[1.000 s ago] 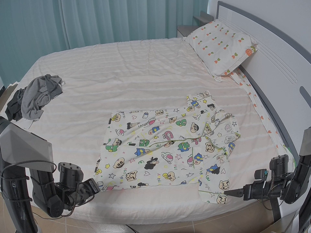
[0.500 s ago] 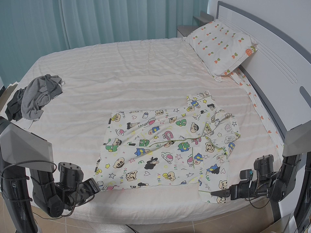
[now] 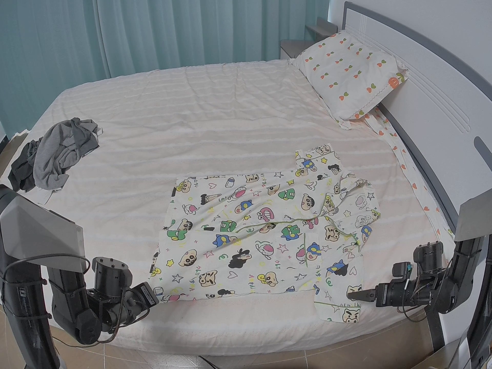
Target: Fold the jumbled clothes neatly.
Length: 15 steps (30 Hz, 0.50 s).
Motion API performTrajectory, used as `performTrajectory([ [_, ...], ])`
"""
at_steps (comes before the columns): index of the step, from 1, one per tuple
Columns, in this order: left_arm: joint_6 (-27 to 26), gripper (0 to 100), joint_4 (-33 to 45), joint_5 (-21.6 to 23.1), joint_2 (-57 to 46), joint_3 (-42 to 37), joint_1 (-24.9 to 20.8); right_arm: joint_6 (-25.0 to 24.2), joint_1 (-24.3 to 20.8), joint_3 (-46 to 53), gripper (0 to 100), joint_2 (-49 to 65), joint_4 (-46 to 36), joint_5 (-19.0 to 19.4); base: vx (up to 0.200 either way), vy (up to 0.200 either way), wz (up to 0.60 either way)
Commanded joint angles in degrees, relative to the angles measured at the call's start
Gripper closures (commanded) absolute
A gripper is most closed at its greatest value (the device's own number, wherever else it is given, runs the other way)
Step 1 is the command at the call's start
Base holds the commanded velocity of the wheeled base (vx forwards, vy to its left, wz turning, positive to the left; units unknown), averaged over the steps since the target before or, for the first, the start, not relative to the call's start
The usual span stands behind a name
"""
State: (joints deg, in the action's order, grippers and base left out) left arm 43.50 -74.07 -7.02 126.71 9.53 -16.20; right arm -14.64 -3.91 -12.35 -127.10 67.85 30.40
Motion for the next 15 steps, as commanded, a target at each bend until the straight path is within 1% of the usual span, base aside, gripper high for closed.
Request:
performTrajectory([
  [1, 0.01, 100, -0.02, -0.01, 0.12, 0.05, -0.06, -0.04, 0.49, -0.22, 0, 0.01, 0.0, 0.27, 0.0, 0.0, 0.0],
  [2, 0.01, 100, -0.02, -0.1, 0.12, 0.13, -0.06, -0.21, -0.13, -1.19, 0, -0.25, -0.09, 1.33, 0.0, 0.0, 0.0],
  [3, 0.01, 100, -0.02, -0.1, 0.12, 0.13, -0.06, -0.21, -0.13, -1.27, 0, -0.25, -0.18, 1.41, 0.0, 0.0, 0.0],
  [5, 0.01, 100, -0.02, -0.98, 0.21, 0.31, -0.06, -0.48, -1.54, -2.33, 0, -1.22, -0.18, 1.5, 0.0, 0.0, 0.0],
  [8, 0.01, 100, -0.02, -1.06, 0.21, 0.57, -0.06, -1.97, -2.85, -3.21, 0, -2.45, -0.18, 1.41, 0.0, 0.0, 0.0],
  [9, 0.01, 100, 0.07, -1.06, 0.21, 0.57, -0.06, -2.59, -3.29, -3.38, 100, -2.89, -0.18, 1.41, 0.0, 0.0, 0.0],
  [15, 0.01, 100, -0.02, -1.06, 0.21, 0.57, -0.06, -2.94, -3.47, -2.68, 100, -2.63, -0.09, 1.41, 0.0, 0.0, 0.0],
])
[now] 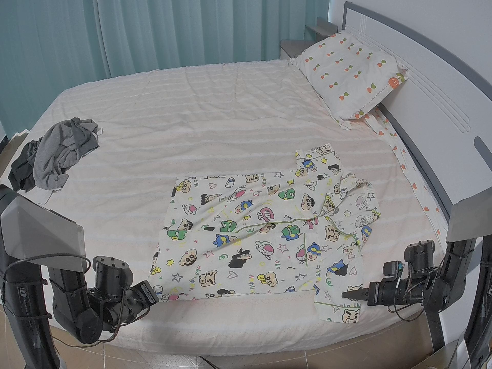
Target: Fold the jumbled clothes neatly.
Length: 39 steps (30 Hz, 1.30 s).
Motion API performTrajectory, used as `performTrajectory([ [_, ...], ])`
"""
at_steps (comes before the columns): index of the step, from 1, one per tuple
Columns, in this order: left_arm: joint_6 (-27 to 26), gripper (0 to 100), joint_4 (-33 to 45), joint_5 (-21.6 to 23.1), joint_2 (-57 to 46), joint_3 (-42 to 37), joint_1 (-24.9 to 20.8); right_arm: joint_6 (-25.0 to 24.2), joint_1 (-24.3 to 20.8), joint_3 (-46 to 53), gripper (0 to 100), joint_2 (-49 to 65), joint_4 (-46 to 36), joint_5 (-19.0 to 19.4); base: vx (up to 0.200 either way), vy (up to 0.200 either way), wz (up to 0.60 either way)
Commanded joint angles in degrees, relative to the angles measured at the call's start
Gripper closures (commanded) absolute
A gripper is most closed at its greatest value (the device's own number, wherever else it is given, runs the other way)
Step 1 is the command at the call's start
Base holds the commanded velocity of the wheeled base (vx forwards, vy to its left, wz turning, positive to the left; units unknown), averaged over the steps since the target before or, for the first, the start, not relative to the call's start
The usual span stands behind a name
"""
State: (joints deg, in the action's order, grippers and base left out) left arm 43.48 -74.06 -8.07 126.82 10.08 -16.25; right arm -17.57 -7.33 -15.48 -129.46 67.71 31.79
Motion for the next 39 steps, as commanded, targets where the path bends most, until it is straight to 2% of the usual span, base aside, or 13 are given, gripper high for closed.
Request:
performTrajectory([
  [1, 0.02, 100, -0.03, -0.02, 0.1, 0.03, -0.01, -0.01, -0.06, 0.45, 100, -0.26, 0.06, 0.02, 0.0, 0.0, 0.0],
  [5, -0.07, 100, -0.03, -0.1, 0.01, -0.33, -0.01, 0.08, 2.67, 2.74, 100, 2.55, -0.03, 0.55, 0.0, 0.0, 0.0],
  [9, -0.15, 100, -0.03, -0.1, 0.01, -0.77, -0.19, 0.25, 5.04, 5.81, 100, 5.54, -0.29, 3.45, 0.0, 0.0, 0.0],
  [14, -0.24, 100, -0.03, -0.1, 0.01, -0.94, -0.8, 0.96, 5.48, 8.89, 100, 6.15, -0.29, 3.63, 0.0, 0.0, 0.0],
  [32, -0.94, 100, -0.03, -0.02, 1.94, -4.11, -2.82, 7.81, 8.12, 12.49, 100, 2.02, -0.38, 3.71, 0.0, 0.0, 0.0],
  [33, -0.86, 100, -0.03, -0.1, 2.91, -3.67, -2.82, 10.54, 9.35, 12.58, 100, 0.79, 0.06, 3.71, 0.0, 0.0, 0.0],
  [35, -0.86, 100, -0.12, 0.07, 2.82, -3.75, -2.82, 11.41, 9.79, 12.58, 100, 0.7, 0.06, 3.8, 0.0, 0.0, 0.0],
  [36, -0.86, 100, -0.12, 0.07, 2.82, -3.67, -2.82, 11.59, 9.88, 12.58, 0, 0.7, 0.06, 3.8, 0.0, 0.0, 0.0],
  [37, -0.68, 0, -0.12, 0.07, 2.73, -3.58, -2.82, 11.94, 10.05, 12.58, 0, 0.62, 0.06, 3.8, 0.0, 0.0, 0.0],
  [39, -0.59, 0, -0.12, -0.02, 2.47, -3.49, -2.82, 12.12, 10.05, 12.67, 0, 0.7, 0.06, 3.98, 0.0, 0.0, 0.0],
])
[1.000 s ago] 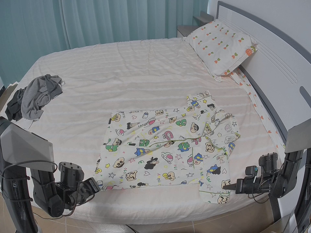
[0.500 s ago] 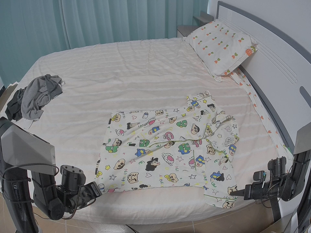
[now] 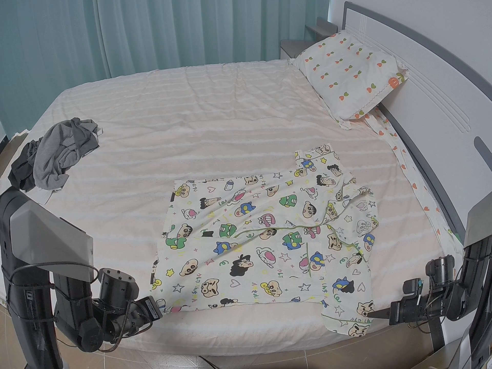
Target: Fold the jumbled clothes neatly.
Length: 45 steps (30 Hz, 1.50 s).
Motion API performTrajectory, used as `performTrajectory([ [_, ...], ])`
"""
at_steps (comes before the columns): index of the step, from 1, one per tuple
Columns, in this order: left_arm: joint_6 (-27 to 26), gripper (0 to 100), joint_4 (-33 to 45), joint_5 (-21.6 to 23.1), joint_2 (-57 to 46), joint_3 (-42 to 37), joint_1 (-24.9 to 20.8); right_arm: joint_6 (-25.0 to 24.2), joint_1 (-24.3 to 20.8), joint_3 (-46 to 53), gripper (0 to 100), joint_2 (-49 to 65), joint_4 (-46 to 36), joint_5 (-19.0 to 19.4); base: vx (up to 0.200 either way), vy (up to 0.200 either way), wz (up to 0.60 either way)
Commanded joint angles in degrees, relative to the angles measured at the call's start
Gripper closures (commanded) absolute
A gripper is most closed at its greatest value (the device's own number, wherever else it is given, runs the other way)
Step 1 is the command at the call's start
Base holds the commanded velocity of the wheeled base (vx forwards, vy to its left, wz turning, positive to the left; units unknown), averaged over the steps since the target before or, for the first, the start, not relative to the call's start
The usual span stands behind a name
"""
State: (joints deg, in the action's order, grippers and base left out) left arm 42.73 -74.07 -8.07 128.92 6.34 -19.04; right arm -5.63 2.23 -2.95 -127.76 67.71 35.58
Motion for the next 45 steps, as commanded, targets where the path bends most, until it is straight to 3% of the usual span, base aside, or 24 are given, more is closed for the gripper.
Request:
performTrajectory([
  [1, 0.25, 0, -0.11, -0.02, 0.28, 0.16, -0.03, 0.27, 0.49, 0.23, 0, -0.65, 0.06, 0.36, 0.0, 0.0, 0.0],
  [8, 1.83, 0, -1.78, 0.16, -7.89, -2.91, 0.67, 0.01, 2.6, 2.95, 0, 6.47, 3.05, 3.09, 0.0, 0.0, 0.0],
  [11, 1.83, 0, -2.66, 0.25, -16.15, -3.53, 2.61, -3.07, 5.24, 2.95, 0, 12.71, 2.96, 3.97, 0.0, 0.0, 0.0],
  [15, 1.66, 0, -2.48, 0.6, -26.0, -2.74, 4.98, -8.69, 7.79, 2.95, 0, 19.21, 3.31, 10.82, 0.0, 0.0, 0.0],
  [19, 1.74, 0, -2.57, 0.69, -30.74, -2.21, 5.07, -9.49, 8.84, 2.95, 0, 19.74, 3.05, 15.74, 0.0, 0.0, 0.0],
  [24, 4.47, 0, -2.48, 0.51, -31.97, 2.98, 8.93, -8.78, 9.11, 2.95, 0, 17.37, 2.52, 16.01, 0.0, 0.0, 0.0],
  [30, 6.75, 0, -2.39, 1.21, -31.44, 3.33, 8.76, -8.69, 9.63, 2.95, 0, 17.28, 2.43, 16.18, 0.0, 0.0, 0.0],
  [34, 9.22, 0, -2.48, 5.52, -31.36, 3.5, 9.2, -8.69, 9.63, 2.95, 0, 17.1, 2.17, 16.18, 0.0, 0.0, 0.0],
  [41, 8.25, 0, -2.39, 6.58, -30.3, 3.68, 7.88, -8.69, 9.63, 2.95, 0, 17.72, 1.9, 16.18, 0.171, 0.0, 0.0],
  [45, 2.89, 0, -2.57, 6.58, -28.02, 3.68, 8.23, -8.69, 9.72, 2.95, 0, 18.51, 1.9, 16.18, 0.2, 0.0, 0.0],
])
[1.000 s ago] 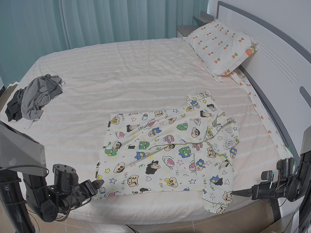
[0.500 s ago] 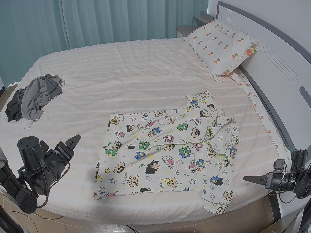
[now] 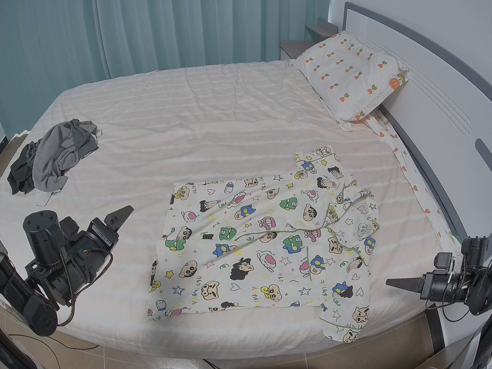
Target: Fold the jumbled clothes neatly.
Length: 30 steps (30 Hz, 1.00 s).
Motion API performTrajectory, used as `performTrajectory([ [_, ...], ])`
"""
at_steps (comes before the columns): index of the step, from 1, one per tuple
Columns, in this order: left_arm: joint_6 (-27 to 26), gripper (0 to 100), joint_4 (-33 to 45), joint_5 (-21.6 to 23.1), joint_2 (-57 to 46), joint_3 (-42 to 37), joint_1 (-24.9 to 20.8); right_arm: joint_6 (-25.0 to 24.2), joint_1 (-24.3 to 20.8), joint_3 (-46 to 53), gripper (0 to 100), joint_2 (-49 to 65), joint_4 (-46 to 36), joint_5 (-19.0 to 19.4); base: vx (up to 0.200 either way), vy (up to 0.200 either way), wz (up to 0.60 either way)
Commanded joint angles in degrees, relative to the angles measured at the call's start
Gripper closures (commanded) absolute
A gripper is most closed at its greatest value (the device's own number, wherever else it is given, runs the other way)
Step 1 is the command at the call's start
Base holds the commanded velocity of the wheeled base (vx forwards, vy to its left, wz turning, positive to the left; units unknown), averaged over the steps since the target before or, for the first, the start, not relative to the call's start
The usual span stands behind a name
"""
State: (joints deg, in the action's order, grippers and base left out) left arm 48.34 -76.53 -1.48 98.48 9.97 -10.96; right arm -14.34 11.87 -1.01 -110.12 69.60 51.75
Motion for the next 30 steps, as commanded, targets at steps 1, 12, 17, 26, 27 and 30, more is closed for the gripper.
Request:
performTrajectory([
  [1, -3.51, 0, -0.2, -0.02, 2.77, 0.05, 0.24, 0.01, 0.08, 1.01, 0, 1.05, 0.01, 0.02, 0.2, 0.0, 0.0],
  [12, -20.39, 0, 0.51, 7.28, 6.55, 3.04, 8.06, -0.17, -0.01, 1.01, 0, 3.15, -1.04, 0.02, 0.073, 0.0, 0.0],
  [17, -21.79, 0, 3.32, 8.15, 6.38, 2.68, 8.15, 0.01, -0.1, 1.01, 0, 3.07, -1.74, 0.11, 0.0, 0.0, 0.0],
  [26, -13.97, 0, 3.41, 5.69, 6.99, 2.68, 6.74, 0.45, -0.27, 1.01, 0, 2.28, -1.92, 0.11, 0.0, 0.0, 0.0],
  [27, -13.97, 0, 3.41, 5.61, 7.17, 2.6, 6.74, 0.45, -0.27, 1.01, 0, 2.28, -1.92, 0.11, 0.0, 0.2, 0.0],
  [30, -13.97, 0, 3.41, 5.78, 7.43, 2.6, 6.74, 0.45, -0.27, 1.01, 0, 2.19, -1.92, 0.19, 0.0, 0.2, 0.0],
])
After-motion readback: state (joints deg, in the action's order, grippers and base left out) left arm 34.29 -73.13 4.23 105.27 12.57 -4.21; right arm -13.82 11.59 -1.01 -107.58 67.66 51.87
